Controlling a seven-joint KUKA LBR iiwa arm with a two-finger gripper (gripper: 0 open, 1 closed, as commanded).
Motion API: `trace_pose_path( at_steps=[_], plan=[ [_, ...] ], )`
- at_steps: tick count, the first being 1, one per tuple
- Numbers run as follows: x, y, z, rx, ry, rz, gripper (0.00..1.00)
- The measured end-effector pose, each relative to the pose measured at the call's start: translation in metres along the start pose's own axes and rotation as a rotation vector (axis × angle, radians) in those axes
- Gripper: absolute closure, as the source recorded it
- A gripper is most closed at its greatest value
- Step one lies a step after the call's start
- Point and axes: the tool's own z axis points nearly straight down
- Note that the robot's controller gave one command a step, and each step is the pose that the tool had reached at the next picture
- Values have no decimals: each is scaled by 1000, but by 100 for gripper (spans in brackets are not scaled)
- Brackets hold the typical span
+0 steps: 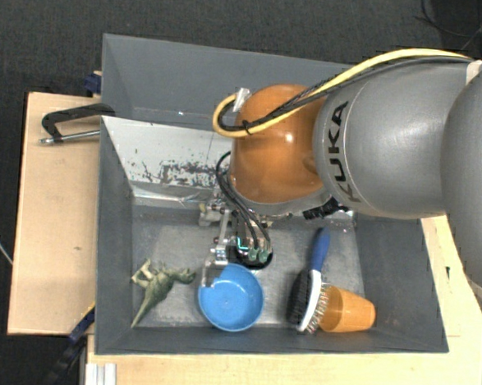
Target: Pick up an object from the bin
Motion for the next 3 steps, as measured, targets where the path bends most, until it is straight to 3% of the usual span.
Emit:
trace_pose_path(
  at_steps=[1, 2, 3],
  plan=[
    [22, -42, 91, 2, -3, -366, 0],
    [16, -41, 86, 1, -26, -365, 100],
    [-3, -27, -81, -1, -24, -376, 100]
  ],
)
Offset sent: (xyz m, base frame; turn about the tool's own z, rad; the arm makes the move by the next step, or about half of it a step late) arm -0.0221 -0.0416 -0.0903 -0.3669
